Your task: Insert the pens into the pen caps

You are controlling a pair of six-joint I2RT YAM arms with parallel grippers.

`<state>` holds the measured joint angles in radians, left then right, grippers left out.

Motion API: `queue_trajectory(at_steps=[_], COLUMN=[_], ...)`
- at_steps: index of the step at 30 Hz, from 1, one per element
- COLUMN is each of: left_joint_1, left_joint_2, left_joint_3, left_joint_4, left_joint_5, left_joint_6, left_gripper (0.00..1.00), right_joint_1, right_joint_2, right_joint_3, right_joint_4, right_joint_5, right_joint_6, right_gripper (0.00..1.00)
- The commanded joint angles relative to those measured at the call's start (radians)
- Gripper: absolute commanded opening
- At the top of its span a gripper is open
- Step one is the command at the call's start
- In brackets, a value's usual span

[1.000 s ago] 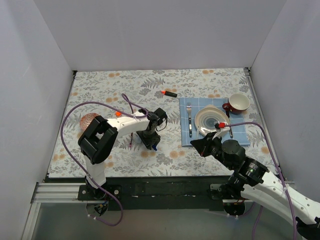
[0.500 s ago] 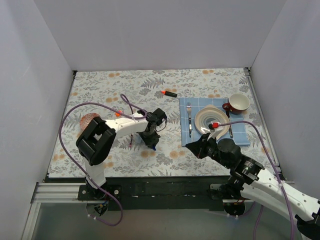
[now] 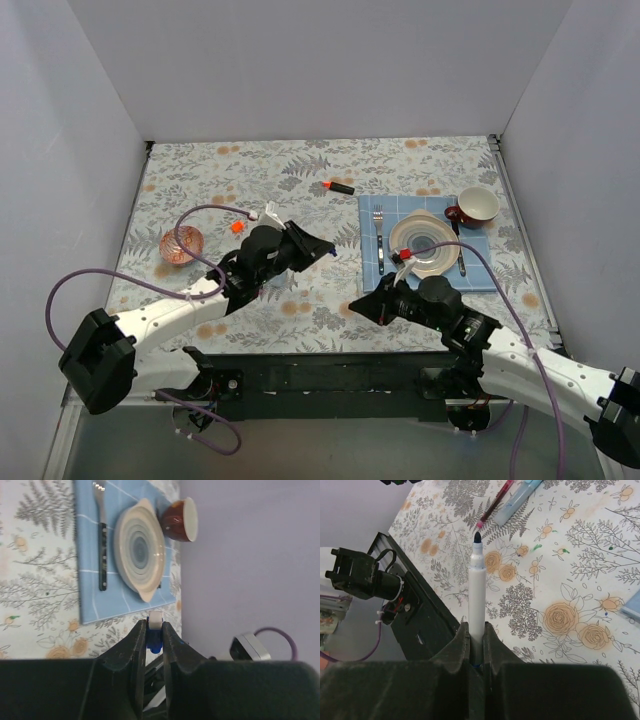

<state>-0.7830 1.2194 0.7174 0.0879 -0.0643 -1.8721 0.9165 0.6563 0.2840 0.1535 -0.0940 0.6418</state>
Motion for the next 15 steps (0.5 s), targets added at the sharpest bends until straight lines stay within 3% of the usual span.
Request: queue_trajectory(at_steps=[1, 6, 15], left_joint_1=[0.001, 0.001, 0.001], left_joint_2=[-0.06, -0.058, -0.075], left_joint_3=[-0.082, -0.091, -0.139], left_joint_4=[0.351, 0.409, 0.486], left_joint_5=[0.168, 0.314, 0.37], left_joint_6=[0.116, 0.176, 0.211], left_gripper=[0.0, 0.0, 0.0], right_joint_1=[-0.001, -0.001, -0.002], right_joint_2=[0.063, 0.121, 0.147], right_joint_3=[0.01, 0.037, 0.043], right_joint_4=[0.17, 0.207, 0.224], right_joint_5=[-0.053, -0.059, -0.059], right_joint_6=[0.03, 0.042, 0.052], right_gripper=[0.01, 0.01, 0.01])
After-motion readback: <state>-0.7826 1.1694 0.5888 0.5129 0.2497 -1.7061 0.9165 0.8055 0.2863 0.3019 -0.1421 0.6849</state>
